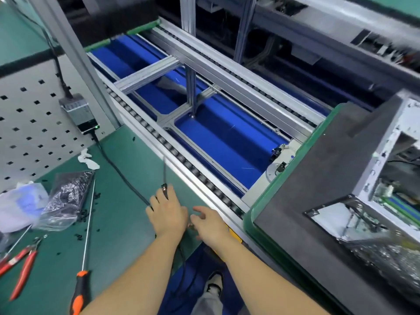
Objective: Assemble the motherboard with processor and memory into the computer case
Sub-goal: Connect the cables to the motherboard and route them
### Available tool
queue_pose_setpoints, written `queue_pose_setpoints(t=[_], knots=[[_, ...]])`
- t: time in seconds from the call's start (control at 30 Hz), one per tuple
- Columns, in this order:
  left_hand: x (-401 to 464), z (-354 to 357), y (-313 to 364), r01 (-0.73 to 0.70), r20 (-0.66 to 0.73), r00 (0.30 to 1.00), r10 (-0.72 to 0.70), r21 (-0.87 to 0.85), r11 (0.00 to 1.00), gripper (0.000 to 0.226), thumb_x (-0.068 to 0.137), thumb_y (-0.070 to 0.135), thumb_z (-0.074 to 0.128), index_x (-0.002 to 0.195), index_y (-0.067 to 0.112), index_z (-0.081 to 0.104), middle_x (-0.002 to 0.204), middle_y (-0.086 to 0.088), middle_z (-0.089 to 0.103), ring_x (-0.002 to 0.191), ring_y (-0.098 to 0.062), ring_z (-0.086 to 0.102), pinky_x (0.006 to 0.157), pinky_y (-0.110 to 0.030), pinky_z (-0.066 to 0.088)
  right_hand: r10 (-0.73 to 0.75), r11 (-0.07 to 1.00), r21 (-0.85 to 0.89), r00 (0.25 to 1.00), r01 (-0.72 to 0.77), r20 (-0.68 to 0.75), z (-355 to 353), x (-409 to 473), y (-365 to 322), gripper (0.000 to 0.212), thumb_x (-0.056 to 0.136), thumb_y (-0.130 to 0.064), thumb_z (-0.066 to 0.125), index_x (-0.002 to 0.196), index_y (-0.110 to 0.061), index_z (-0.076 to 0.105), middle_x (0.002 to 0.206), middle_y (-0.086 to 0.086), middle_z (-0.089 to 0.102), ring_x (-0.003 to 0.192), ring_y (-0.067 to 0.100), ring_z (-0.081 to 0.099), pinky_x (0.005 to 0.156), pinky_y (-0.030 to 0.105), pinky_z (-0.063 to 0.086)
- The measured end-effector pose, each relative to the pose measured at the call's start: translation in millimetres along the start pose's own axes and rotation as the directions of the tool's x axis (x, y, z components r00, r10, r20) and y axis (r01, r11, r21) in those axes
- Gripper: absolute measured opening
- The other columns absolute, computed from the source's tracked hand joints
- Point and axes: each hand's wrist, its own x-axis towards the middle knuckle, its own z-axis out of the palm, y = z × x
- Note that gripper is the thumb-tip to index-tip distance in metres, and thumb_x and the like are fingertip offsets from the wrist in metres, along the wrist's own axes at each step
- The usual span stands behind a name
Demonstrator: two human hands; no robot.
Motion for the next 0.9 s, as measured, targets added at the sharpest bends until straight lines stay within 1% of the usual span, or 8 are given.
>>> queue_pose_setpoints(t=[0.1,0.23,0.4,0.5,0.63,0.7,0.8,0.9], knots=[[8.4,-27.4,40.3,-0.163,-0.063,0.986,0.153,-0.212,0.964,0.046,0.09,0.016,0.051,0.135,0.023,0.049,0.137,-0.002,0.048,0.121,-0.025,0.043,0.097,-0.039,0.032,-0.149,0.989,-0.013,0.983,0.149,-0.108,-27.5,-16.4,-25.0,0.024,0.102,-0.027,0.051,0.123,-0.028,0.063,0.093,-0.015,0.065,0.079,-0.007,0.061,0.063,0.007,0.045],[7.8,-94.8,163.0,-0.252,-0.013,0.942,0.335,-0.686,0.683,0.028,0.094,0.012,0.045,0.112,0.023,0.064,0.106,-0.004,0.069,0.095,-0.027,0.062,0.083,-0.043,0.05,-0.293,0.954,-0.085,0.849,0.286,-0.439,-122.9,-53.2,-72.6,0.026,0.102,-0.03,0.047,0.121,-0.024,0.063,0.075,-0.008,0.066,0.064,0.002,0.058,0.058,0.017,0.046],[-56.1,-158.5,351.0,-0.579,-0.189,0.703,0.686,-0.712,0.397,0.024,0.09,0.027,0.049,0.11,0.032,0.06,0.1,0.007,0.067,0.088,-0.013,0.061,0.067,-0.03,0.046,-0.394,0.904,-0.28,0.376,0.324,-0.839,-303.7,-152.3,-64.0,0.021,0.093,-0.017,0.058,0.105,-0.021,0.075,0.079,-0.008,0.072,0.068,0.005,0.058,0.062,0.009,0.039],[-105.5,-151.3,428.9,-0.781,-0.129,0.546,0.828,-0.437,0.447,0.043,0.093,0.038,0.049,0.135,0.03,0.048,0.133,0.0,0.054,0.117,-0.023,0.052,0.084,-0.038,0.047,-0.287,0.958,-0.282,0.198,0.054,-0.937,-396.7,-208.8,-4.6,0.023,0.094,-0.018,0.057,0.112,-0.016,0.072,0.084,-0.002,0.069,0.08,0.017,0.063,0.069,0.02,0.04],[-125.7,-112.2,469.3,-0.839,-0.039,0.543,0.839,0.024,0.544,0.069,0.097,0.051,0.039,0.157,0.03,0.013,0.161,-0.013,0.018,0.141,-0.038,0.025,0.11,-0.051,0.032,-0.002,0.782,-0.141,0.222,-0.608,-0.975,-464.5,-249.3,88.2,0.054,0.099,-0.036,0.05,0.15,-0.025,0.037,0.146,0.011,0.044,0.129,0.036,0.042,0.099,0.047,0.045],[-116.7,-100.5,478.8,-0.818,-0.09,0.547,0.833,0.155,0.554,0.07,0.097,0.054,0.036,0.158,0.027,0.013,0.16,-0.018,0.023,0.136,-0.042,0.035,0.107,-0.05,0.035,0.157,0.767,-0.083,0.311,-0.636,-0.937,-480.7,-254.7,119.4,0.065,0.103,-0.04,0.043,0.16,-0.024,0.013,0.153,0.016,0.037,0.133,0.039,0.043,0.099,0.048,0.045],[-102.4,-95.6,495.5,-0.809,-0.168,0.515,0.84,0.229,0.542,0.063,0.096,0.054,0.039,0.152,0.025,0.034,0.148,-0.015,0.044,0.118,-0.042,0.05,0.095,-0.051,0.041,0.17,0.837,-0.08,0.396,-0.542,-0.902,-497.4,-245.9,143.8,0.071,0.108,-0.036,0.036,0.162,-0.015,-0.005,0.125,0.016,0.064,0.1,0.032,0.064,0.071,0.037,0.043],[-93.6,-84.4,500.3,-0.81,-0.104,0.535,0.838,0.218,0.544,0.061,0.097,0.059,0.023,0.152,0.033,0.031,0.159,-0.008,0.03,0.142,-0.036,0.027,0.108,-0.06,0.028,0.134,0.828,-0.103,0.372,-0.552,-0.918,-499.5,-240.5,149.0,0.071,0.108,-0.032,0.035,0.161,-0.012,-0.008,0.105,0.01,0.071,0.073,0.026,0.053,0.06,0.033,0.039]])
